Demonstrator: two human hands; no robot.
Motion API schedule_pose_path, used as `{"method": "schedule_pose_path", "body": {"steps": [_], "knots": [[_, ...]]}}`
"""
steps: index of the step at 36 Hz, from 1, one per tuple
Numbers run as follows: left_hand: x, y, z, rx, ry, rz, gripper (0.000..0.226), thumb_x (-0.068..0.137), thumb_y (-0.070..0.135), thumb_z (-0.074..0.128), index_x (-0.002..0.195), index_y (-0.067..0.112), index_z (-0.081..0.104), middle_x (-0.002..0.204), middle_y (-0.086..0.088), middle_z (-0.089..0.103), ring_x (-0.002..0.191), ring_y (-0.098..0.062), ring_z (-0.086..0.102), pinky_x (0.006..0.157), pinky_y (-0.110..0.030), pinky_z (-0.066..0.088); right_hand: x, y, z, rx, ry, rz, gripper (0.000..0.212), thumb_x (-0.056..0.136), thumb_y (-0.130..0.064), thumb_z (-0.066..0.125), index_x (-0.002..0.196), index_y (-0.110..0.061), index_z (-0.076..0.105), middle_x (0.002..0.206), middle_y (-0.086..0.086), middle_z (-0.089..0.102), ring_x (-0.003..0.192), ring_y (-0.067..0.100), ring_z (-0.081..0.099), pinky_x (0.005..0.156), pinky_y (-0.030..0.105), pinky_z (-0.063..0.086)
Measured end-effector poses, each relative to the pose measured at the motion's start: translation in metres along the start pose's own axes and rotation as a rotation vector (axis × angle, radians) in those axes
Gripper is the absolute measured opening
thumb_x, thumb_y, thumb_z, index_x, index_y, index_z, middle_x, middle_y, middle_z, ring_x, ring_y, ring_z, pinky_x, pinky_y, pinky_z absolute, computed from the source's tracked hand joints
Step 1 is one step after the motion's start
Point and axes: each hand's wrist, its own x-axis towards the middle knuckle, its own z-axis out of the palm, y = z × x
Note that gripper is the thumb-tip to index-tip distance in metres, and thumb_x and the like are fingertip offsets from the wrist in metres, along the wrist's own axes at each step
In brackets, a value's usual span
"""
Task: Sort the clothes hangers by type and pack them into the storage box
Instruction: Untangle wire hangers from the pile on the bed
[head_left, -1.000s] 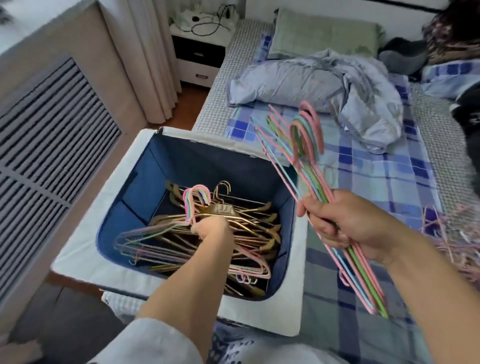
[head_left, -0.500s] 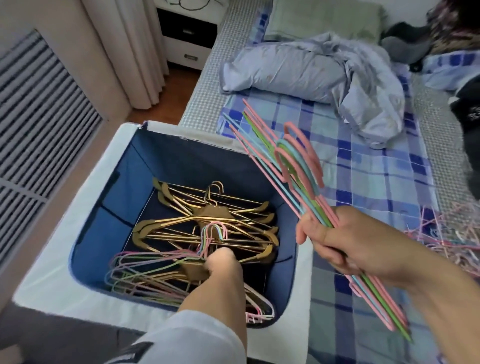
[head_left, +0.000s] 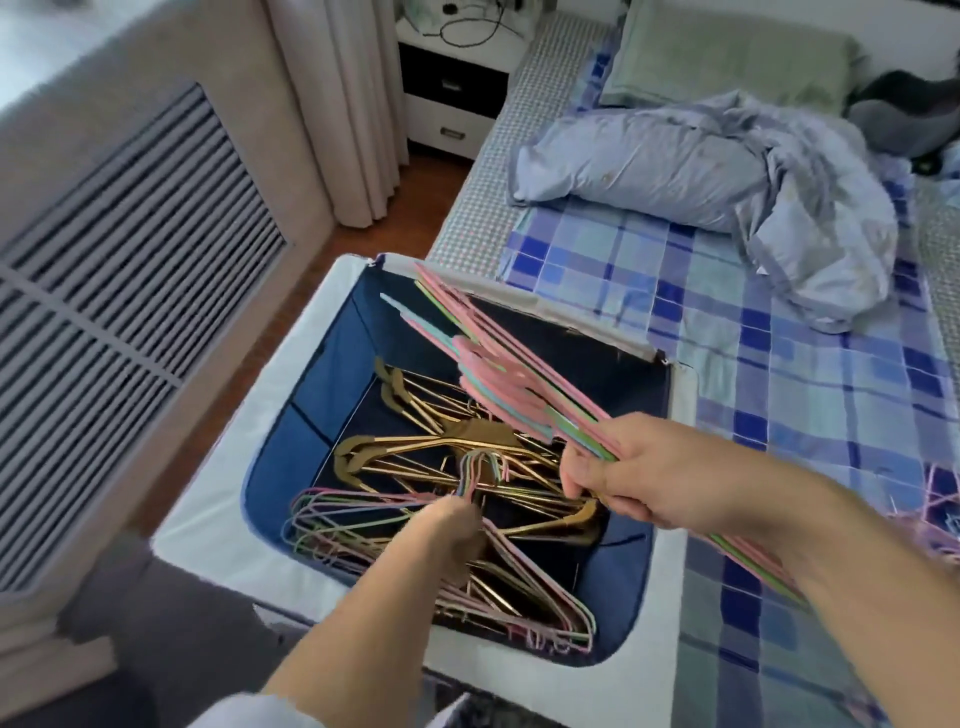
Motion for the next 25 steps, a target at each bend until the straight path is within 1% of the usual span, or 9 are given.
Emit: {"method": "schedule_pose_path", "body": {"steps": [3, 5, 6, 10, 13, 17, 19, 22, 25], "knots": [[-0.043, 0.001, -0.042, -0.269, 0.049, 0.132, 0.034, 0.084, 0.027, 0.064, 0.112, 0.007, 0.070, 0.092, -0.014, 0.075, 0.082, -0.028, 0.074, 0.079, -0.049, 0.063, 0.012, 0.005, 0.007, -0.061, -0.017, 0.007, 0.025, 0.104, -0.031, 0.049, 0.084, -0.022, 0.058, 0.056, -0.004, 0.040, 0.052, 0.014, 0.033, 0.052, 0.031, 0.031], [-0.085, -0.004, -0.066, -0.513, -0.011, 0.275, 0.018, 0.098, 0.020, 0.061, 0.101, 0.009, 0.075, 0.094, -0.020, 0.075, 0.086, -0.031, 0.074, 0.078, -0.049, 0.062, 0.020, 0.006, 0.010, -0.163, -0.004, 0.010, 0.028, 0.104, -0.031, 0.049, 0.078, -0.023, 0.054, 0.062, -0.002, 0.043, 0.057, 0.016, 0.037, 0.057, 0.036, 0.033], [-0.106, -0.005, -0.076, -0.632, -0.040, 0.317, 0.025, 0.103, 0.022, 0.056, 0.097, 0.010, 0.077, 0.097, -0.021, 0.075, 0.090, -0.032, 0.073, 0.079, -0.048, 0.061, 0.024, 0.006, 0.012, -0.246, 0.011, 0.006, 0.029, 0.104, -0.031, 0.049, 0.076, -0.023, 0.052, 0.065, -0.002, 0.047, 0.059, 0.015, 0.041, 0.060, 0.038, 0.037], [-0.159, -0.020, -0.100, -0.839, -0.304, 0.450, 0.062, 0.103, 0.051, 0.041, 0.126, 0.000, 0.065, 0.102, -0.020, 0.069, 0.106, -0.039, 0.063, 0.089, -0.052, 0.057, 0.038, 0.008, 0.016, -0.452, 0.080, 0.011, 0.030, 0.102, -0.036, 0.047, 0.075, -0.025, 0.048, 0.078, 0.004, 0.061, 0.073, 0.023, 0.057, 0.071, 0.046, 0.046], [-0.181, -0.022, -0.097, -0.897, -0.354, 0.503, 0.066, 0.101, 0.056, 0.043, 0.135, 0.002, 0.060, 0.104, -0.020, 0.068, 0.114, -0.043, 0.062, 0.095, -0.053, 0.054, 0.051, 0.007, 0.026, -0.477, 0.101, -0.004, 0.029, 0.101, -0.037, 0.048, 0.074, -0.027, 0.046, 0.073, 0.001, 0.057, 0.070, 0.023, 0.055, 0.070, 0.046, 0.046], [-0.205, -0.002, -0.085, -1.071, -0.191, 0.558, 0.039, 0.082, 0.030, 0.074, 0.112, 0.005, 0.071, 0.080, -0.012, 0.064, 0.083, -0.029, 0.070, 0.086, -0.044, 0.060, 0.065, 0.002, 0.047, -0.455, 0.158, -0.012, 0.032, 0.101, -0.036, 0.047, 0.070, -0.031, 0.043, 0.073, -0.003, 0.053, 0.075, 0.023, 0.055, 0.073, 0.043, 0.045], [-0.214, 0.005, -0.084, -1.216, -0.148, 0.570, 0.028, 0.081, 0.020, 0.070, 0.103, 0.006, 0.062, 0.072, -0.006, 0.057, 0.076, -0.025, 0.067, 0.082, -0.039, 0.060, 0.068, -0.003, 0.061, -0.413, 0.219, -0.011, 0.032, 0.102, -0.035, 0.046, 0.071, -0.029, 0.043, 0.076, -0.002, 0.055, 0.077, 0.026, 0.056, 0.071, 0.041, 0.044], [-0.222, 0.009, -0.091, -1.402, -0.182, 0.604, 0.010, 0.092, 0.012, 0.058, 0.083, 0.011, 0.053, 0.055, 0.004, 0.043, 0.056, -0.013, 0.056, 0.092, -0.038, 0.058, 0.073, -0.013, 0.086, -0.278, 0.282, -0.038, 0.020, 0.101, -0.029, 0.044, 0.083, -0.029, 0.053, 0.084, -0.001, 0.060, 0.080, 0.022, 0.058, 0.071, 0.039, 0.048], [-0.232, 0.029, -0.101, -1.262, -0.151, 0.658, 0.010, 0.094, 0.018, 0.059, 0.086, 0.013, 0.057, 0.044, 0.009, 0.032, 0.038, -0.007, 0.037, 0.075, -0.030, 0.059, 0.077, -0.026, 0.109, -0.067, 0.202, -0.108, 0.021, 0.101, -0.030, 0.043, 0.097, -0.017, 0.059, 0.080, 0.005, 0.063, 0.072, 0.022, 0.061, 0.068, 0.043, 0.053]]}}
